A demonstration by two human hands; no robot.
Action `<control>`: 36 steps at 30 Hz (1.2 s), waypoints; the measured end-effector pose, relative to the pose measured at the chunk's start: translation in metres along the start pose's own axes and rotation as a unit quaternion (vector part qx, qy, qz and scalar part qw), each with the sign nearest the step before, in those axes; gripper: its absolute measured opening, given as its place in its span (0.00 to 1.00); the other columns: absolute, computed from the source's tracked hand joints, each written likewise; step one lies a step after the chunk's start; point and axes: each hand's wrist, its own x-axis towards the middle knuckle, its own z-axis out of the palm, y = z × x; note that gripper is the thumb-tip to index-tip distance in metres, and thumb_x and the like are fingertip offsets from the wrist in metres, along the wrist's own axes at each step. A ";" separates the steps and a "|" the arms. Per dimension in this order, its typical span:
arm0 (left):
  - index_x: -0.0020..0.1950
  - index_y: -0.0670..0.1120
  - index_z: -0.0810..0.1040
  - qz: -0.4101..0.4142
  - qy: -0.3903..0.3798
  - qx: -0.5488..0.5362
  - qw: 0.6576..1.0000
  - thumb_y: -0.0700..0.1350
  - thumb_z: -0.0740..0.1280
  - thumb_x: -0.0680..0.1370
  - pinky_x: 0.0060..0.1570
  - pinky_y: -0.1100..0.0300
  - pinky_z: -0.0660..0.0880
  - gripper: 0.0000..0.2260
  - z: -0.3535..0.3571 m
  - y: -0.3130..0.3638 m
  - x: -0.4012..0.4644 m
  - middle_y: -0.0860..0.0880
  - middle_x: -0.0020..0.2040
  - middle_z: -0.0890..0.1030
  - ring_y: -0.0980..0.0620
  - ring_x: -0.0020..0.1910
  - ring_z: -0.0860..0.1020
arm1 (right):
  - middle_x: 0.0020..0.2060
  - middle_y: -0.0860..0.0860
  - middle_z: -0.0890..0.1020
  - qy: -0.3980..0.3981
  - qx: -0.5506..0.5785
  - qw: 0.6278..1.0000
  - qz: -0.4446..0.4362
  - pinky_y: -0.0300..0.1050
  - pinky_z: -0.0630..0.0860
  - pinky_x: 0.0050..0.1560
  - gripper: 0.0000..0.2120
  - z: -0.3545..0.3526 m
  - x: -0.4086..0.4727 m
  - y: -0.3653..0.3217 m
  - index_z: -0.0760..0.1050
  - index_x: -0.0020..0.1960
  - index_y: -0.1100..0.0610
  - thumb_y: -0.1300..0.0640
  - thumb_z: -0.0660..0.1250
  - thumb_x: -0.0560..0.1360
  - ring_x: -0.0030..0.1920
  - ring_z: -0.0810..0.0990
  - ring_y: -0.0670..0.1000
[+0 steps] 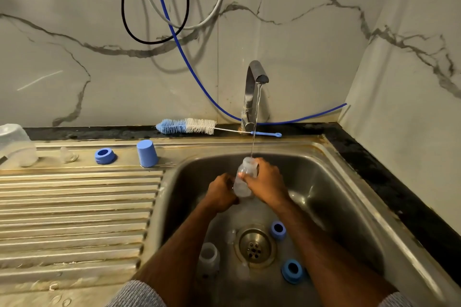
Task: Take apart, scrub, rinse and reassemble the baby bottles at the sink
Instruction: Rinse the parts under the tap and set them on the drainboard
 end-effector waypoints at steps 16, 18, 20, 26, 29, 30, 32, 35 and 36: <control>0.66 0.47 0.76 0.054 -0.026 -0.039 0.997 0.39 0.75 0.74 0.42 0.58 0.81 0.21 -0.001 0.003 -0.008 0.48 0.54 0.79 0.50 0.50 0.80 | 0.50 0.56 0.83 -0.055 0.221 0.959 0.169 0.49 0.84 0.47 0.22 0.000 0.011 0.011 0.75 0.62 0.55 0.40 0.67 0.77 0.47 0.84 0.54; 0.67 0.49 0.75 0.068 -0.051 -0.107 0.991 0.40 0.71 0.78 0.42 0.58 0.82 0.18 -0.001 0.009 -0.014 0.49 0.54 0.81 0.50 0.50 0.81 | 0.47 0.57 0.83 -0.077 0.308 0.923 0.218 0.50 0.83 0.48 0.19 -0.003 0.007 0.016 0.74 0.59 0.53 0.39 0.63 0.80 0.44 0.82 0.53; 0.66 0.50 0.74 0.043 -0.075 -0.180 0.980 0.46 0.67 0.82 0.48 0.51 0.82 0.13 0.000 0.014 -0.017 0.47 0.55 0.82 0.50 0.50 0.83 | 0.46 0.58 0.83 -0.085 0.347 0.902 0.243 0.49 0.83 0.44 0.19 -0.010 0.008 0.021 0.75 0.56 0.52 0.37 0.61 0.80 0.42 0.82 0.53; 0.58 0.42 0.76 0.004 -0.016 -0.224 0.975 0.55 0.61 0.84 0.38 0.53 0.81 0.16 0.002 0.021 -0.019 0.43 0.43 0.82 0.48 0.37 0.82 | 0.49 0.61 0.84 -0.123 0.400 0.863 0.283 0.47 0.81 0.40 0.22 -0.001 0.003 0.016 0.76 0.58 0.57 0.39 0.57 0.82 0.45 0.83 0.56; 0.57 0.42 0.79 0.053 0.025 -0.236 0.970 0.51 0.63 0.84 0.44 0.48 0.84 0.13 0.001 0.020 -0.018 0.44 0.41 0.83 0.48 0.38 0.84 | 0.39 0.59 0.83 -0.147 0.440 0.833 0.301 0.43 0.76 0.33 0.25 0.002 0.003 0.013 0.79 0.56 0.63 0.42 0.54 0.83 0.34 0.80 0.52; 0.57 0.42 0.80 0.071 0.024 -0.243 0.967 0.50 0.63 0.84 0.43 0.49 0.84 0.13 0.001 0.021 -0.018 0.44 0.42 0.84 0.49 0.40 0.84 | 0.37 0.59 0.83 -0.165 0.445 0.826 0.304 0.41 0.75 0.32 0.27 0.002 0.002 0.014 0.81 0.54 0.65 0.43 0.54 0.83 0.31 0.78 0.51; 0.59 0.44 0.81 0.101 0.002 -0.265 0.959 0.48 0.62 0.85 0.44 0.55 0.82 0.11 0.001 0.024 -0.020 0.46 0.44 0.85 0.50 0.43 0.85 | 0.37 0.58 0.82 -0.193 0.457 0.809 0.316 0.39 0.75 0.29 0.28 0.005 0.001 0.015 0.82 0.46 0.64 0.43 0.54 0.83 0.29 0.76 0.49; 0.65 0.48 0.79 0.145 -0.023 -0.244 0.959 0.44 0.62 0.84 0.45 0.57 0.82 0.11 0.002 0.027 -0.021 0.47 0.50 0.86 0.51 0.47 0.85 | 0.42 0.58 0.79 -0.214 0.463 0.796 0.325 0.39 0.76 0.30 0.27 0.010 0.000 0.018 0.77 0.36 0.59 0.42 0.55 0.82 0.32 0.76 0.50; 0.67 0.50 0.78 0.150 -0.025 -0.231 0.961 0.44 0.62 0.84 0.46 0.57 0.82 0.12 0.003 0.026 -0.020 0.48 0.53 0.85 0.51 0.49 0.85 | 0.40 0.57 0.79 -0.219 0.460 0.798 0.322 0.40 0.76 0.31 0.27 0.010 -0.001 0.018 0.77 0.34 0.58 0.43 0.55 0.82 0.33 0.76 0.51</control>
